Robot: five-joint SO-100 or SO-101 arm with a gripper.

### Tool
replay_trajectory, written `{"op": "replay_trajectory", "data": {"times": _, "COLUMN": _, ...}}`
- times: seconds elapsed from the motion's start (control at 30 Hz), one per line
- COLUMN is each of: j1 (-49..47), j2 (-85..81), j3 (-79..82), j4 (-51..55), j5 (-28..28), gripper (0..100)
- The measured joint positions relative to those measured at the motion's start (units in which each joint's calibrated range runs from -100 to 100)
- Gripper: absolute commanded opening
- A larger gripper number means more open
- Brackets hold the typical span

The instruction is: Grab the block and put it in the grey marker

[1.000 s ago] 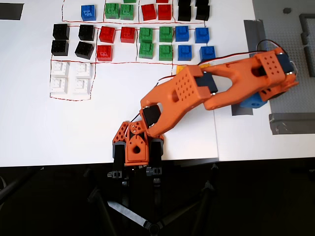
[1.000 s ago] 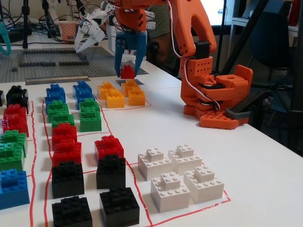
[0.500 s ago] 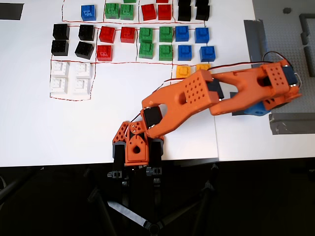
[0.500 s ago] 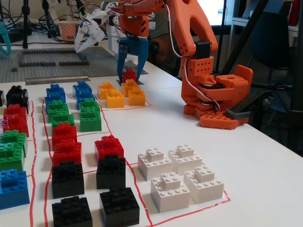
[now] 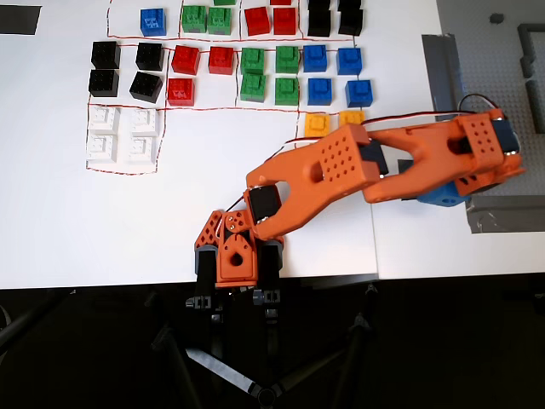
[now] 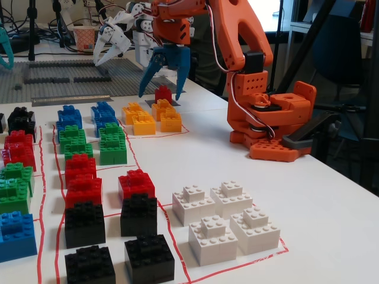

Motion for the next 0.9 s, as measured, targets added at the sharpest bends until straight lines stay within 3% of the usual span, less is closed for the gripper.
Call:
{"op": "replay_trajectory", "data": {"times": 0.4, "j1": 0.0, "j2": 0.0, "j3": -6.83, "j4": 12.17, "j5": -0.05, "gripper": 44}}
{"op": "replay_trajectory", "data": {"times": 0.63, "j1": -1.06, "j2": -11.06, "j3": -2.43, "j4": 14.42, "j5": -1.12, "gripper": 25}}
{"op": "replay_trajectory", "data": {"times": 0.73, "j1": -5.13, "j2": -19.24, "j3": 4.5, "j4": 14.42, "j5": -2.93, "gripper": 6}}
{"op": "replay_trajectory", "data": {"times": 0.9, "j1": -17.51, "j2": -26.56, "j3": 16.37, "j4": 14.58, "j5": -9.33, "gripper": 4}}
